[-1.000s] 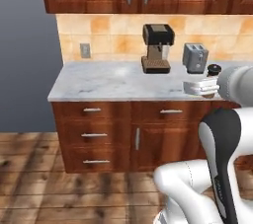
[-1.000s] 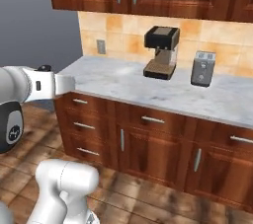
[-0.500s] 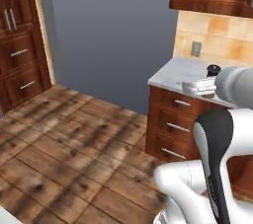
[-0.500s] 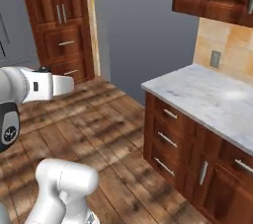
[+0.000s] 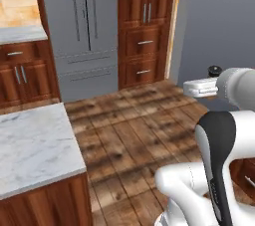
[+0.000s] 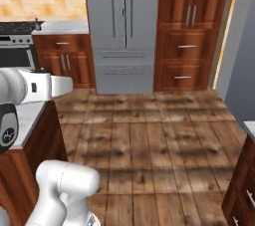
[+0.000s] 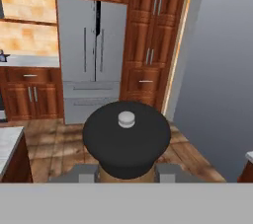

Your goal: Take 2 condiments from the cabinet and move them on the counter near the stove.Make sure the condiments are lined up with each other, next to each other.

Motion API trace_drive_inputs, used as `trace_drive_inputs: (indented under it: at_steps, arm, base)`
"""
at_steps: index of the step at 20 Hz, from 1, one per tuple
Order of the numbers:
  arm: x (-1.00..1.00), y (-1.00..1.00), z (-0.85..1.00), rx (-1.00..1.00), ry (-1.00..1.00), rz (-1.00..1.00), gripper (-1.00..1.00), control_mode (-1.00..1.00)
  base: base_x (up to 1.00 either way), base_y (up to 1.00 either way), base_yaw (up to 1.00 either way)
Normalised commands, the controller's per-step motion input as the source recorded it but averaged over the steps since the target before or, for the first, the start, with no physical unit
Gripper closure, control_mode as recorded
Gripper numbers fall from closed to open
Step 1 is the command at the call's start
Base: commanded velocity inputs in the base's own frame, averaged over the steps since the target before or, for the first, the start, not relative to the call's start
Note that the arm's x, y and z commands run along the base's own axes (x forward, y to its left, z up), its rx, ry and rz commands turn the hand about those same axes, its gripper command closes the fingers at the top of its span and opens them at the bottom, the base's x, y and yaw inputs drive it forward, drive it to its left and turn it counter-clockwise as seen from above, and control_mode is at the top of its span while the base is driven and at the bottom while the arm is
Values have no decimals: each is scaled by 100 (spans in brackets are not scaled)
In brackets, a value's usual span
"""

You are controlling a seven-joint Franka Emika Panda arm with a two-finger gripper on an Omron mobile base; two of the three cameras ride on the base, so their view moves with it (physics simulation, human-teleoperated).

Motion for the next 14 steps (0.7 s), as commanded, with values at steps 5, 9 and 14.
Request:
trace_drive_inputs:
  at_steps: [5, 9, 14]
  arm:
    - [0, 0, 0, 0, 0, 0, 100, 100]
    - [0, 0, 0, 0, 0, 0, 100, 100]
    - [0, 0, 0, 0, 0, 0, 100, 100]
  base:
    - [44, -71, 22]
    - [66, -43, 15]
    - [98, 8, 23]
